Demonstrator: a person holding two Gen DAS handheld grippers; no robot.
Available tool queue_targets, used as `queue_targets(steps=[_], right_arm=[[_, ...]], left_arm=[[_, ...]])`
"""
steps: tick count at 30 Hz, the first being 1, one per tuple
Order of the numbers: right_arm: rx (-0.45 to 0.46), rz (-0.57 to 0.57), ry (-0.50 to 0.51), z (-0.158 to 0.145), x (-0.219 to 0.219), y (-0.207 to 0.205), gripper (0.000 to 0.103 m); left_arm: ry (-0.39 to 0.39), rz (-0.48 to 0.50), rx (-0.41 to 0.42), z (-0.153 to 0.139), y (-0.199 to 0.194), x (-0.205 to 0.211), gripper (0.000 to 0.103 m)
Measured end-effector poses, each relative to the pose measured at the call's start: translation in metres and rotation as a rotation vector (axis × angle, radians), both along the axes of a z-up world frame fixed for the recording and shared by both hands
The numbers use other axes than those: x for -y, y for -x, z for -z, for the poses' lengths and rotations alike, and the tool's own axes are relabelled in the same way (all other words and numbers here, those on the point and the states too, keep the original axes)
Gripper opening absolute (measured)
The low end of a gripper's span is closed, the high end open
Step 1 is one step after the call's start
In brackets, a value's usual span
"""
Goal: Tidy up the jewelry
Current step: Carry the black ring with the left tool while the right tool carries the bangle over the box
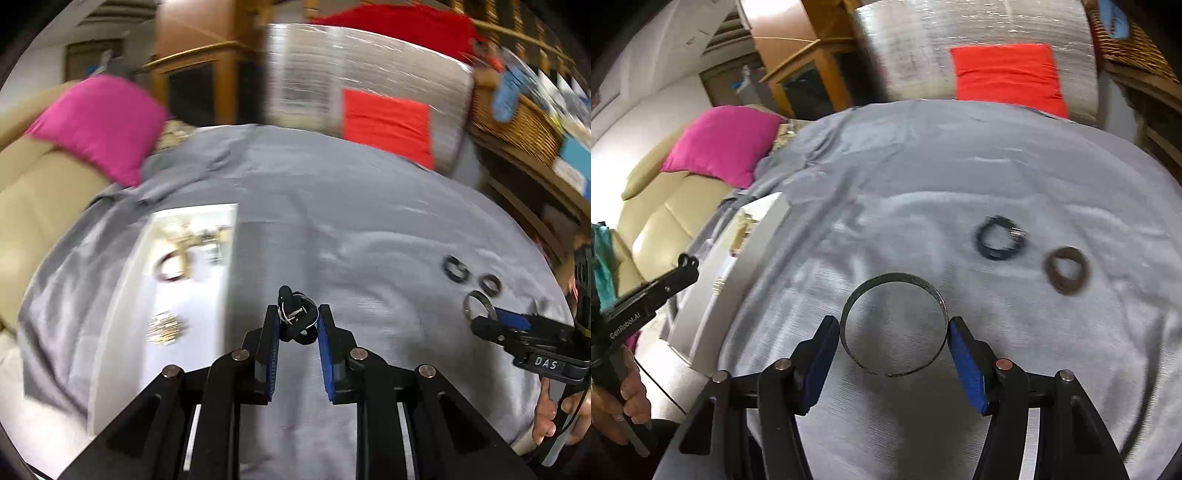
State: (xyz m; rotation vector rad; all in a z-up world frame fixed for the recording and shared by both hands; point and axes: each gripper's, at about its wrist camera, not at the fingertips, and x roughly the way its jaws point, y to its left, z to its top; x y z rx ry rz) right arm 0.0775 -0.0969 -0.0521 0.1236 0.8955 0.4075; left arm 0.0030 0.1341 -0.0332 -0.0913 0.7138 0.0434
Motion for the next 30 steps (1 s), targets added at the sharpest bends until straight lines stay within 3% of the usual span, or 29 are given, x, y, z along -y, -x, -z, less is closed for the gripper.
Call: queue_targets(steps=[5,12,15,20,30], right_arm=[[0.051,-0.100,-0.058,-0.020,-0.045,0.000,0.064],[0.043,-0.229,-0.127,-0.035,-0.131,-0.009,0.064],[0.022,-0.268,-0.142,-0.035,-0.169,-0.016,0.064],[-0.033,-0.333,-0.139,-0.028,-0.224,-0.033,0.064],[-0.140,-0.389,-0.183,-0.004,-0.268,-0.032,0.064]], left_arm=[[-0.019,-0.117,-0.045,0.012,0.017,-0.055,0.021],[0.067,-0.190,-0.200,0.051,0.022,-0.108,0.021],[0.135,-0.199,-0.231,0.062,0.022,-0.116,0.021],[0.148,-0.209,-0.247,0.069,0.018,-0.120,0.021],[0.195,-0.254,-0.310,0.084,0.019,-0.140,0.021]])
